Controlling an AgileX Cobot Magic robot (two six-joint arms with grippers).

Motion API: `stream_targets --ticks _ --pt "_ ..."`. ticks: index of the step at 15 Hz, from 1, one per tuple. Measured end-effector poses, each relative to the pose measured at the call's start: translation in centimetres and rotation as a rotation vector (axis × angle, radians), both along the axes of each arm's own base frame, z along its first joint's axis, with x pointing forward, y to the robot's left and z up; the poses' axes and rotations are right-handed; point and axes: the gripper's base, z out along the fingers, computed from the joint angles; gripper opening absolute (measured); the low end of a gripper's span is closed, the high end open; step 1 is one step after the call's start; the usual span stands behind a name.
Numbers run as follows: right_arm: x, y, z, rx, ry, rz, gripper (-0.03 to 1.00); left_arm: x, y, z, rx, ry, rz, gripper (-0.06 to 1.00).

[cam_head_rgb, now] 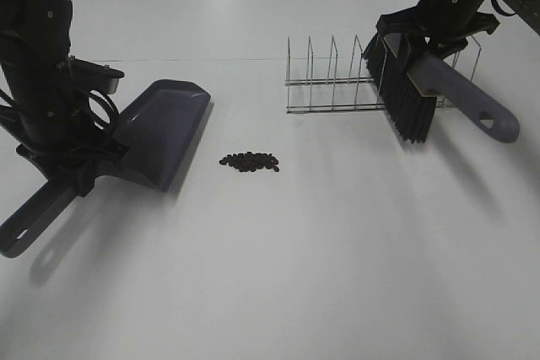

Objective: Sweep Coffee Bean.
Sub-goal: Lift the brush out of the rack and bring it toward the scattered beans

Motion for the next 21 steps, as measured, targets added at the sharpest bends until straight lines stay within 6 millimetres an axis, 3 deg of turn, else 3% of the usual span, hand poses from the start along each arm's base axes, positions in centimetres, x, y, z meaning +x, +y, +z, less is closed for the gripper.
stream_targets --ticks 5,8,10,13,17,21 --pt "-1.7 0.0 6.3 0.010 -0.097 0.001 0.31 0.2 0.4 0.0 0.041 -0.014 -0.031 0.33" --pt "-4.1 -0.2 10.4 0.008 -0.087 -0.007 0.31 0.0 0.5 0.1 0.059 0.000 -0.037 0.33" --pt "-5.9 -0.5 11.6 -0.011 -0.080 -0.025 0.31 0.0 0.6 0.1 0.062 0.001 -0.038 0.33" --pt "-9.9 -0.8 8.0 -0.020 0.000 -0.061 0.31 -0.2 -0.1 0.0 0.076 -0.001 -0.072 0.33" --pt "-12.3 -1.1 3.3 -0.035 0.051 -0.097 0.31 -0.8 -2.9 -1.3 0.091 -0.013 -0.149 0.33" --pt "-12.3 -0.7 2.7 -0.081 0.049 -0.101 0.31 -0.9 -3.0 -3.9 0.119 0.048 -0.125 0.33"
